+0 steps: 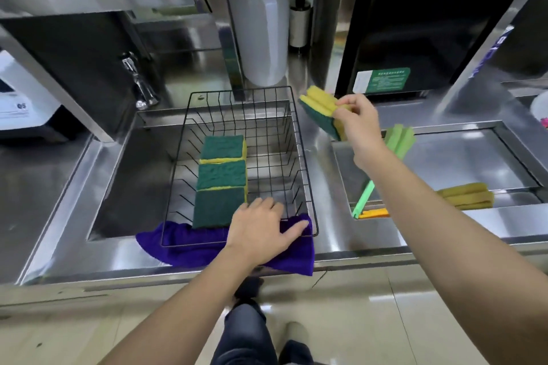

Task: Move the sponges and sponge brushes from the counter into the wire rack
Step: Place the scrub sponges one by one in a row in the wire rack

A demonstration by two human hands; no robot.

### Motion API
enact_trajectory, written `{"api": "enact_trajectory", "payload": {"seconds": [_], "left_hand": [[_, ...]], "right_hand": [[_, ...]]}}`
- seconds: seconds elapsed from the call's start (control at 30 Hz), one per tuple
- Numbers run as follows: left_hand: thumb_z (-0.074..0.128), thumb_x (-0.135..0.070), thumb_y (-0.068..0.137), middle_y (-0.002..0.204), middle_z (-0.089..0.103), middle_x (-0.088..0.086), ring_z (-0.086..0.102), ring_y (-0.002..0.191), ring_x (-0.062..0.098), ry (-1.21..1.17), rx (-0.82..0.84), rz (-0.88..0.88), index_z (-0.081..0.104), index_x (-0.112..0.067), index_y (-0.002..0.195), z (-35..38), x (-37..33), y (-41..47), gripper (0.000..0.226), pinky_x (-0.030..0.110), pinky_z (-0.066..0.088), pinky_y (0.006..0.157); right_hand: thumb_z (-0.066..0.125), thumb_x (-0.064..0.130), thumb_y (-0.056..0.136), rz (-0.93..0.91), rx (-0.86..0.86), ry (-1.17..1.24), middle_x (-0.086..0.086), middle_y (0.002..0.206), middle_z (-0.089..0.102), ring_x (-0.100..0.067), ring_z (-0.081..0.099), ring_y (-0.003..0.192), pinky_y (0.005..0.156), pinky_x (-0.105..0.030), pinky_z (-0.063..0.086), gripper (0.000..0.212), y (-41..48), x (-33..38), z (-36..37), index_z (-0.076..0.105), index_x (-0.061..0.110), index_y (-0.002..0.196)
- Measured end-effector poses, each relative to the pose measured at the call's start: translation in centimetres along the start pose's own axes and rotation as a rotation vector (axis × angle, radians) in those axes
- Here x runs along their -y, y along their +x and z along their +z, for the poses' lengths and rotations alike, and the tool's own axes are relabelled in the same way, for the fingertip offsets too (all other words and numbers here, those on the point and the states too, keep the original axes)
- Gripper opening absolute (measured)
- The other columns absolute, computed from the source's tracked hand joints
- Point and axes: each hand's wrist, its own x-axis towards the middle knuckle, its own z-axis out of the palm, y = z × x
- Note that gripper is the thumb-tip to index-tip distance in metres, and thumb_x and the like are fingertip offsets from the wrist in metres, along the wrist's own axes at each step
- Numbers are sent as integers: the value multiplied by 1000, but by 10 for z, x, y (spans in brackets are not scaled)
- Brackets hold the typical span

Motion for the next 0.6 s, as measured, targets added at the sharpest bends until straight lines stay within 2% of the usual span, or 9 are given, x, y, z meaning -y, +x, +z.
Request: {"api": "enact_trajectory", "payload": {"seconds": [0.13, 0.3, 0.4, 0.6], "left_hand": [[15, -70, 80, 85, 62, 2, 52, 85, 22, 41, 12, -51, 60, -14, 84, -4, 24, -11, 71, 34, 35, 73], [16, -65, 84, 89, 61, 5, 49, 88, 23, 13, 19, -46, 60, -11, 85, -3, 28, -16, 70, 36, 33, 77], [22, -62, 86, 90, 61, 7, 48, 89, 24, -8, 7, -30, 62, -9, 85, -2, 28, -15, 66, 37, 34, 78], [25, -62, 87, 93, 61, 8, 48, 90, 25, -22, 23, -30, 64, -8, 89, -2, 28, -13, 67, 41, 35, 80]], "right_hand": [[55, 10, 79, 114, 90, 36, 6, 81, 52, -15, 48, 80, 73, -33, 41, 19, 2, 1, 32, 56, 27, 70], [55, 14, 81, 161, 205, 86, 3, 92, 55, -18, 52, 85, 62, -31, 44, 16, 5, 5, 72, 58, 28, 75], [55, 16, 82, 174, 252, 39, 4, 98, 55, -22, 52, 95, 73, -38, 48, 16, 10, 7, 95, 59, 30, 75], [53, 18, 86, 301, 336, 115, 3, 91, 56, -16, 54, 84, 78, -41, 52, 8, 25, 3, 130, 58, 24, 87]]}}
